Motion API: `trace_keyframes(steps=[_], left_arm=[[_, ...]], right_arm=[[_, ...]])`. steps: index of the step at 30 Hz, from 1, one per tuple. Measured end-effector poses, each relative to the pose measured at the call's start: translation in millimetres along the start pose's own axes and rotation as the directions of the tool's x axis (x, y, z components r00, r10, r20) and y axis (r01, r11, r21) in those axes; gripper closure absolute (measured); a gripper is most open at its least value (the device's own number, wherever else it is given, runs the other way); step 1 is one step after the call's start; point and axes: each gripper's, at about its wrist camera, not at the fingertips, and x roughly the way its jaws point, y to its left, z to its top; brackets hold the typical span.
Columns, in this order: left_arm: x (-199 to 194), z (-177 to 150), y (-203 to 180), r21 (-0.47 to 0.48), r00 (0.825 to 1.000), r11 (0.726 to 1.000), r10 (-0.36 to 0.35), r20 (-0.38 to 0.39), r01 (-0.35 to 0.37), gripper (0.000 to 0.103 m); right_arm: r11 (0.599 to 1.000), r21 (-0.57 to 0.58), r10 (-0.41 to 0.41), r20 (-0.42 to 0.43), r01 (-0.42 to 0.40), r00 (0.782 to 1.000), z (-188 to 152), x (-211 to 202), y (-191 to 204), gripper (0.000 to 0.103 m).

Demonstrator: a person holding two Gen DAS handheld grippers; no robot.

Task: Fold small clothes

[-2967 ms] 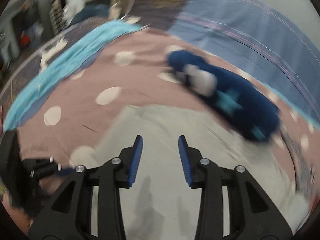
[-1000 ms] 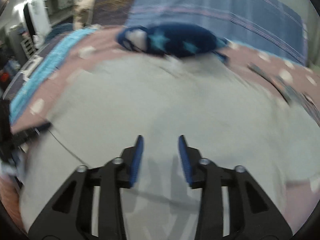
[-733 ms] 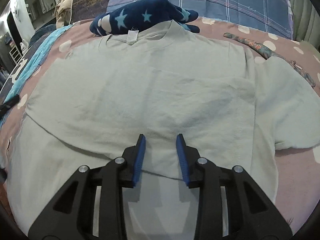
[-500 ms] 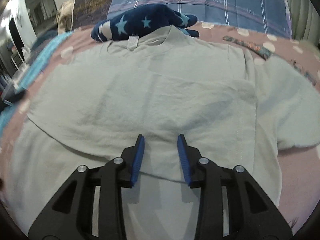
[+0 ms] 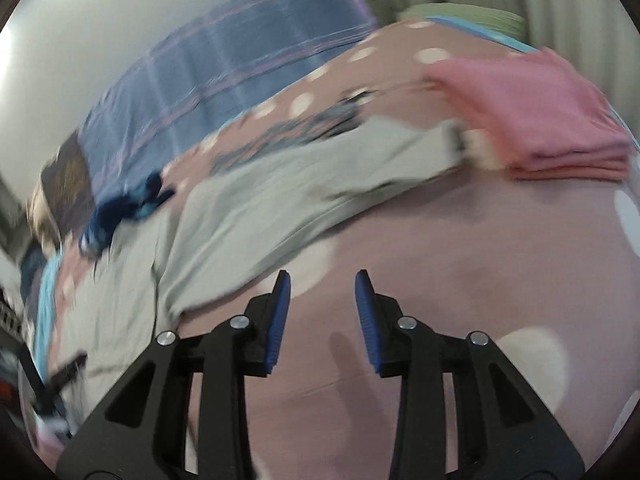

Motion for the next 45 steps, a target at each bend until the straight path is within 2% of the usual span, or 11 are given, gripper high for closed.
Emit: trace_keyframes(steps=[6,13,15,16,17,21,23,25,30,37,45], left_arm=[[0,0,0,0.003,1.000,1.000,0.003,0.001,-0.003,0.073],[0,0,1,-0.005,1.000,1.000,-0.010,0.003,0.010,0.072],[0,0,1,-0.009,1.000,1.000,-0.016,0.004,0.016,0.071],[0,0,2,-0.010,1.000,1.000,-0.019,0.005,0.019,0.071],[0,0,2,-0.013,1.000,1.000,-0.024,0.006,0.024,0.070],[0,-1,3,-0.014,0.999,0.999,-0.041,0.006,0.041,0.067],[0,0,1,-0.007,0.999,0.999,-0.046,0.004,0.046,0.063],[1,0,-1,0.001,0.999,0.999,-0.045,0.004,0.045,0.061],[1,0,0,0.000,0.999,0.999,-0.052,0.005,0.052,0.060],[-4,2,6,-0.048,0.994,0.993,-0.105,0.009,0.105,0.057],[-10,17,2,-0.247,0.861,0.828,-0.506,0.059,0.504,0.053]], right_arm=[[0.951,-0.146,-0.258,0.108,0.272,0.960,13,1,-6,0.057],[0.582,-0.604,-0.454,0.314,0.545,0.834,6,40,38,0.041],[0.454,-0.704,-0.460,0.340,0.546,0.820,1,62,41,0.053],[0.404,-0.736,-0.471,0.342,0.544,0.813,-3,70,41,0.092],[0.367,-0.757,-0.500,0.329,0.540,0.801,-3,80,40,0.099],[0.638,-0.627,-0.447,0.172,0.448,0.878,31,63,27,0.101],[0.878,-0.412,-0.250,0.040,0.244,0.967,56,33,17,0.101],[0.979,-0.201,0.015,-0.054,-0.025,0.998,68,16,14,0.101],[0.892,0.038,0.450,-0.174,-0.450,0.876,63,13,58,0.101],[0.764,-0.012,0.604,-0.337,-0.645,0.722,-3,44,189,0.101],[0.776,-0.101,0.516,-0.468,-0.623,0.718,-75,92,248,0.101]])
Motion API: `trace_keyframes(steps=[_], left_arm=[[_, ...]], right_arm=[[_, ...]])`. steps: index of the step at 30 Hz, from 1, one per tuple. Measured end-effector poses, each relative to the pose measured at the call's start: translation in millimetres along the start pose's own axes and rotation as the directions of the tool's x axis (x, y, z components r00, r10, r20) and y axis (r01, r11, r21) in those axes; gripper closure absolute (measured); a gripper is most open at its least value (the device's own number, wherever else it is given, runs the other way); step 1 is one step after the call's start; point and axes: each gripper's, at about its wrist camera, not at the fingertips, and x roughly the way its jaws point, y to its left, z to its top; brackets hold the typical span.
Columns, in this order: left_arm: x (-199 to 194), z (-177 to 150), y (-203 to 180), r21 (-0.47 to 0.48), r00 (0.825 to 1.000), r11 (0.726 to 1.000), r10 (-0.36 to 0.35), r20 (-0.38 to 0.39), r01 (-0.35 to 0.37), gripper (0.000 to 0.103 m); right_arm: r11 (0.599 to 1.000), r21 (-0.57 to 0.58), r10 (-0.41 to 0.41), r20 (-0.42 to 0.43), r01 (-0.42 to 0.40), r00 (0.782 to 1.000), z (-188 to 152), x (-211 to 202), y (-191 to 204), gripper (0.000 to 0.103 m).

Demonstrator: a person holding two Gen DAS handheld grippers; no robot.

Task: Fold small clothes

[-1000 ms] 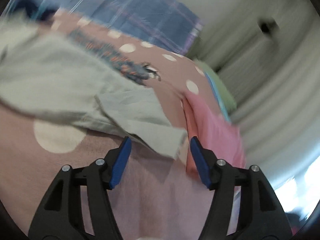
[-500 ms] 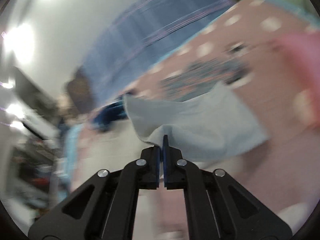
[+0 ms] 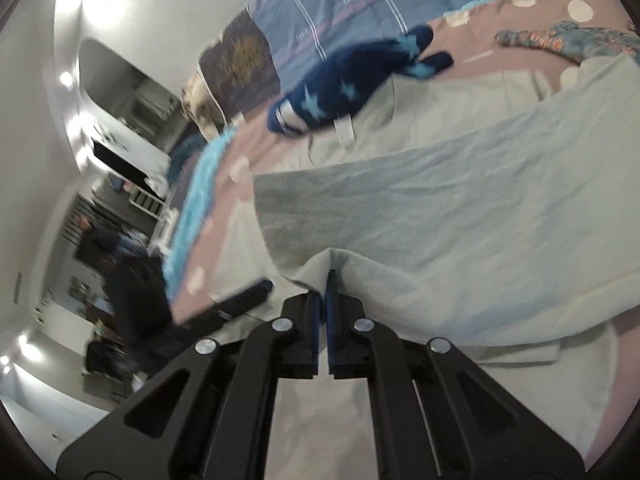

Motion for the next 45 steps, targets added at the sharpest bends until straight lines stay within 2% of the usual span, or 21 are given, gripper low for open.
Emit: trace_keyframes(steps=[6,8,12,13,14,15,16,17,18,20,22,23,24,26,27,31,37,40,45], left_arm=[[31,18,-18,-0.059,0.994,0.993,-0.101,-0.041,0.098,0.048],[38,20,-25,-0.051,0.992,0.992,-0.117,-0.047,0.115,0.048],[50,24,-34,-0.046,0.989,0.991,-0.127,-0.077,0.123,0.048],[52,24,-34,-0.043,0.990,0.993,-0.114,-0.082,0.111,0.048],[56,23,-34,-0.035,0.993,0.997,-0.067,-0.095,0.064,0.049],[60,22,-33,-0.033,0.993,0.998,-0.048,-0.109,0.045,0.057],[64,23,-31,-0.037,0.991,0.998,-0.055,-0.121,0.051,0.091],[69,23,-30,-0.050,0.988,0.997,-0.070,-0.139,0.064,0.102],[69,25,-31,-0.046,0.989,0.997,-0.066,-0.131,0.060,0.102],[66,28,-38,-0.017,0.992,0.998,-0.066,-0.112,0.064,0.102],[58,33,-50,0.013,0.992,0.996,-0.087,-0.094,0.089,0.102],[55,36,-56,0.029,0.992,0.995,-0.092,-0.089,0.095,0.102],[51,40,-64,0.052,0.992,0.994,-0.091,-0.086,0.095,0.102],[43,44,-74,0.086,0.994,0.993,-0.080,-0.077,0.086,0.102],[39,46,-77,0.098,0.994,0.992,-0.076,-0.073,0.083,0.102],[23,58,-82,0.143,0.998,0.989,-0.039,-0.046,0.046,0.102],[-12,91,-78,0.213,0.998,0.975,0.064,-0.001,-0.062,0.101],[-39,101,-68,0.237,0.992,0.963,0.122,0.024,-0.124,0.101],[-76,110,-36,0.240,0.972,0.942,0.227,0.056,-0.234,0.101]], right_arm=[[0.995,-0.057,-0.082,-0.009,0.081,0.997,-16,13,3,0.100],[0.991,-0.084,-0.108,-0.007,0.107,0.994,-21,13,7,0.100],[0.975,-0.144,-0.168,-0.002,0.166,0.986,-24,21,14,0.100],[0.972,-0.156,-0.178,0.001,0.176,0.984,-28,19,16,0.100],[0.968,-0.170,-0.189,0.005,0.187,0.982,-30,20,18,0.099],[0.965,-0.180,-0.192,0.006,0.190,0.981,-30,23,19,0.097],[0.963,-0.189,-0.195,0.007,0.193,0.981,-32,24,21,0.094],[0.958,-0.201,-0.204,0.012,0.202,0.979,-33,24,23,0.092],[0.954,-0.212,-0.212,0.015,0.211,0.977,-34,25,24,0.088],[0.941,-0.241,-0.238,0.031,0.239,0.971,-39,24,29,0.087],[0.907,-0.305,-0.286,0.062,0.291,0.956,-47,23,39,0.077],[0.892,-0.328,-0.302,0.075,0.310,0.950,-49,24,43,0.076],[0.873,-0.355,-0.324,0.093,0.336,0.941,-52,25,47,0.077],[0.836,-0.374,-0.373,0.148,0.401,0.916,-54,24,53,0.096],[0.833,-0.367,-0.381,0.165,0.415,0.910,-53,22,54,0.098],[0.865,-0.337,-0.314,0.211,0.371,0.926,-44,0,60,0.098],[0.872,-0.414,-0.189,0.209,0.262,0.959,-26,-10,104,0.098],[0.879,-0.432,-0.130,0.188,0.201,0.974,-17,0,127,0.098],[0.895,-0.439,-0.033,0.097,0.073,0.995,-7,42,158,0.098]])
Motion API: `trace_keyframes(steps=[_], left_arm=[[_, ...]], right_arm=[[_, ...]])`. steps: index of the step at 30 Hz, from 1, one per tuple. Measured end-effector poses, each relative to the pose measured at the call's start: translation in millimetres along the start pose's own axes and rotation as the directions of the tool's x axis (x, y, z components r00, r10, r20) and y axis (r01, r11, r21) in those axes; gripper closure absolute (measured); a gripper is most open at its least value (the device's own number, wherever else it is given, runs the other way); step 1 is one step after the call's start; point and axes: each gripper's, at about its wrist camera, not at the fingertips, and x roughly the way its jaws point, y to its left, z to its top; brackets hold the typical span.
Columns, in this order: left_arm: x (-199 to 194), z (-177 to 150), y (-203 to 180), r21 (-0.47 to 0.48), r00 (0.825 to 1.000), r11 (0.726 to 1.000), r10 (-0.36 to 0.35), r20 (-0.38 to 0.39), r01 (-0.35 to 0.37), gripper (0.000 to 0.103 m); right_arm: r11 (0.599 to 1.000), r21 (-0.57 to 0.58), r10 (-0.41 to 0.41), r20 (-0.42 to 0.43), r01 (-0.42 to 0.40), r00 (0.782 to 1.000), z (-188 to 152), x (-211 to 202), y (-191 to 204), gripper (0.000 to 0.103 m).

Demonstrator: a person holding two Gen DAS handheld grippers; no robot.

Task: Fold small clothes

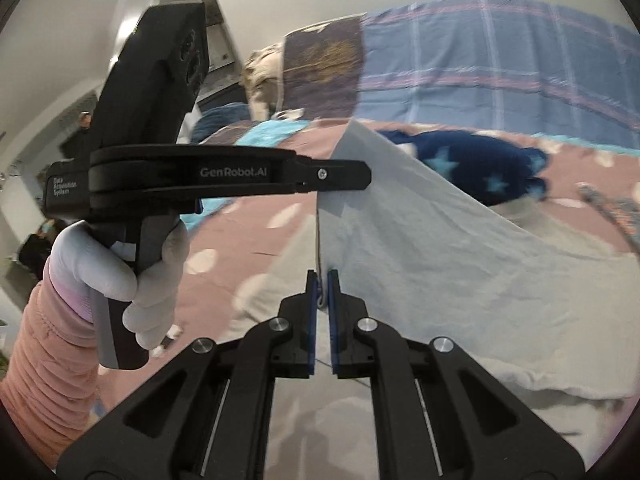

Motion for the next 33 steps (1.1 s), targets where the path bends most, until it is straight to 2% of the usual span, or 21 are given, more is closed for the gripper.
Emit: trace_keyframes(steps=[5,7,11,16,18,20,21,23,25,28,30,33], left_arm=[[-3,-11,44,-0.036,0.996,0.996,0.079,-0.040,-0.081,0.101],[3,-19,65,-0.064,0.992,0.991,0.112,-0.066,-0.116,0.101],[12,-32,89,-0.101,0.988,0.985,0.129,-0.088,-0.138,0.101],[20,-45,101,-0.083,0.980,0.979,0.176,-0.098,-0.184,0.101],[28,-52,109,-0.080,0.969,0.969,0.226,-0.104,-0.234,0.097],[38,-62,114,-0.059,0.945,0.948,0.302,-0.125,-0.311,0.093],[43,-68,116,-0.043,0.933,0.939,0.333,-0.139,-0.342,0.092],[44,-76,116,-0.031,0.923,0.930,0.358,-0.138,-0.365,0.086],[32,-81,113,-0.052,0.932,0.934,0.349,-0.097,-0.354,0.085],[14,-84,95,-0.069,0.954,0.951,0.300,-0.017,-0.301,0.083],[8,-86,79,-0.054,0.965,0.964,0.262,0.020,-0.260,0.080],[23,-96,58,0.002,0.971,0.971,0.239,0.004,-0.239,0.069]], right_arm=[[0.997,0.015,0.080,-0.067,-0.079,0.995,9,48,29,0.098],[0.996,0.019,0.088,-0.090,-0.086,0.992,10,64,35,0.098],[0.995,0.046,0.097,-0.149,-0.091,0.984,6,98,39,0.098],[0.994,0.067,0.101,-0.184,-0.090,0.978,-2,118,44,0.098],[0.992,0.079,0.109,-0.207,-0.094,0.972,-5,128,43,0.097],[0.994,0.082,0.094,-0.259,-0.075,0.961,-15,136,42,0.091],[0.994,0.082,0.089,-0.274,-0.069,0.958,-21,134,41,0.090],[0.997,0.057,0.074,-0.273,-0.061,0.959,-29,119,35,0.090],[0.998,0.035,0.059,-0.254,-0.051,0.965,-32,97,24,0.086],[0.999,0.033,0.001,-0.205,0.006,0.979,-39,45,-10,0.084],[0.994,0.044,-0.094,-0.166,0.103,0.982,-42,10,-43,0.082],[0.954,0.091,-0.272,-0.129,0.285,0.954,-58,-41,-95,0.081]])
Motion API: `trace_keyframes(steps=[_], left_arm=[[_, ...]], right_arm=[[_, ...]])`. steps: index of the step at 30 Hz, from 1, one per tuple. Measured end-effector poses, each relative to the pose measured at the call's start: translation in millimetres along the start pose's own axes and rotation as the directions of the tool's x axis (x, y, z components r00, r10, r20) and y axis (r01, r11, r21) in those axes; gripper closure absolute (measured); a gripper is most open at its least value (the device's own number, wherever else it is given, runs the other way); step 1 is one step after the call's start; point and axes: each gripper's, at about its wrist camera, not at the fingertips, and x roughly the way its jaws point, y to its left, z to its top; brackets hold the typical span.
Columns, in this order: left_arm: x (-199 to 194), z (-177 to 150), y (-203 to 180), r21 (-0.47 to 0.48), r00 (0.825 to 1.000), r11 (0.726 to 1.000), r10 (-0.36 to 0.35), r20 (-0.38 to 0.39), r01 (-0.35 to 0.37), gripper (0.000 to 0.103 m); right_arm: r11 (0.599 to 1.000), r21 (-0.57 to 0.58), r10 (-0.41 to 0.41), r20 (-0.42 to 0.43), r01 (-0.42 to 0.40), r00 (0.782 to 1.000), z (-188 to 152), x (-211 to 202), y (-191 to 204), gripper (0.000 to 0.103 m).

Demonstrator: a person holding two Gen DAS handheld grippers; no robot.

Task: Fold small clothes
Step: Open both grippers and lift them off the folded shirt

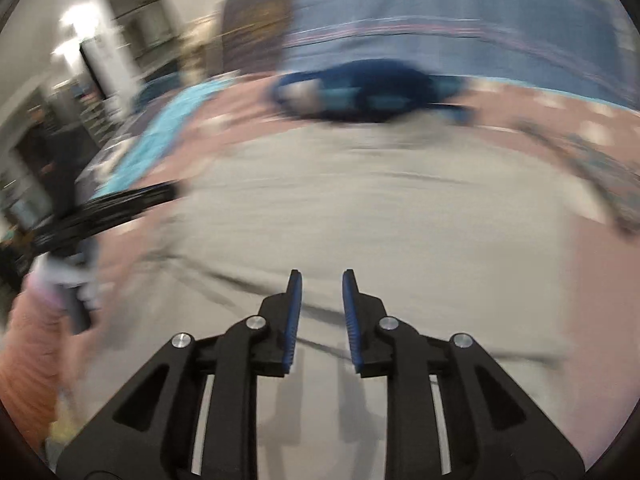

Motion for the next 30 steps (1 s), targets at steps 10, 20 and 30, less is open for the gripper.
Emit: trace_keyframes(steps=[10,20,30], left_arm=[[36,-27,-28,0.127,0.988,0.981,0.152,-0.037,-0.146,0.061],[35,-28,-32,0.147,0.983,0.973,0.184,-0.024,-0.178,0.060],[35,-28,-33,0.151,0.981,0.971,0.192,-0.018,-0.187,0.058]], right_arm=[[0.952,0.170,-0.251,-0.044,0.255,0.967,-62,-25,-125,0.076],[0.880,0.083,-0.469,0.004,0.467,0.883,-43,1,-106,0.063],[0.863,0.266,-0.435,-0.040,0.429,0.900,-63,-38,-123,0.073]])
